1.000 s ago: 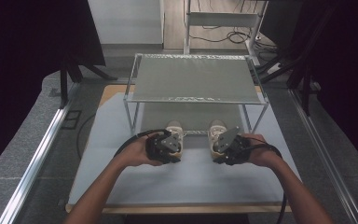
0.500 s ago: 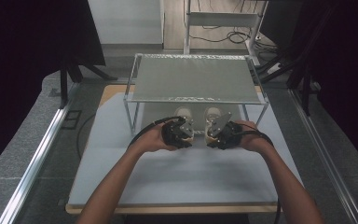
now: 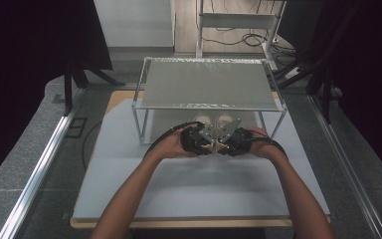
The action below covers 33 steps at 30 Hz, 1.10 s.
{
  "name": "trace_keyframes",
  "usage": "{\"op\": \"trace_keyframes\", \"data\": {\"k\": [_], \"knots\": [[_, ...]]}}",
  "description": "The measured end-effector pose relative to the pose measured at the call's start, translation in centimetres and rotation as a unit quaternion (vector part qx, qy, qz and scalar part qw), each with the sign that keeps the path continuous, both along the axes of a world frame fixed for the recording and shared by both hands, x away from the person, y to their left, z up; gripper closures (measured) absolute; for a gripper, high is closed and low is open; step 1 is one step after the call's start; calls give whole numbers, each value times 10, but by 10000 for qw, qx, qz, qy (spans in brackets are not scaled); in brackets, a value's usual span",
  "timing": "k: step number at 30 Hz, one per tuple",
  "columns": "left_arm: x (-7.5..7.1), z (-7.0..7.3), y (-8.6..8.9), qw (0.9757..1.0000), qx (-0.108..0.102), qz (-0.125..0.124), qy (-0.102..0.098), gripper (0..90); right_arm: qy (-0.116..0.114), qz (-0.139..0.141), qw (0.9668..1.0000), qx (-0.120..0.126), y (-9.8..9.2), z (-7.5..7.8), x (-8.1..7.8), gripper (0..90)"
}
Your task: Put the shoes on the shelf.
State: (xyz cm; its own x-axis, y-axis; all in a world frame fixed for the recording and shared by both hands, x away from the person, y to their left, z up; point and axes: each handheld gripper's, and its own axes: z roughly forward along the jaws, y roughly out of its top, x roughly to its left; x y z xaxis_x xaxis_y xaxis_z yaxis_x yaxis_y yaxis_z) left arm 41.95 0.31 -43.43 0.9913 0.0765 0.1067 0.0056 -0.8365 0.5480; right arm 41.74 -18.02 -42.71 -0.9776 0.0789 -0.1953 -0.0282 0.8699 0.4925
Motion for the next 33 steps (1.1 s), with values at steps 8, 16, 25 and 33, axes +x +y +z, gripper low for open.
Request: {"op": "trace_keyframes", "data": {"k": [8,16,25,33], "knots": [[7,-7,-3,10000,30,-9,22,743,93,35,9999,-52,0,-16,5,724],[15,-9,6,9995,-248,197,6,687,112,-112,9995,265,4,-19,12,640],[-4,7,12,9945,-753,613,-395,249,-726,-849,9912,710,-8,3,-8,355],[-62,14,55,9754,-1315,1627,-693,304,-1246,-1521,9675,1590,-43,8,-66,366]]}}
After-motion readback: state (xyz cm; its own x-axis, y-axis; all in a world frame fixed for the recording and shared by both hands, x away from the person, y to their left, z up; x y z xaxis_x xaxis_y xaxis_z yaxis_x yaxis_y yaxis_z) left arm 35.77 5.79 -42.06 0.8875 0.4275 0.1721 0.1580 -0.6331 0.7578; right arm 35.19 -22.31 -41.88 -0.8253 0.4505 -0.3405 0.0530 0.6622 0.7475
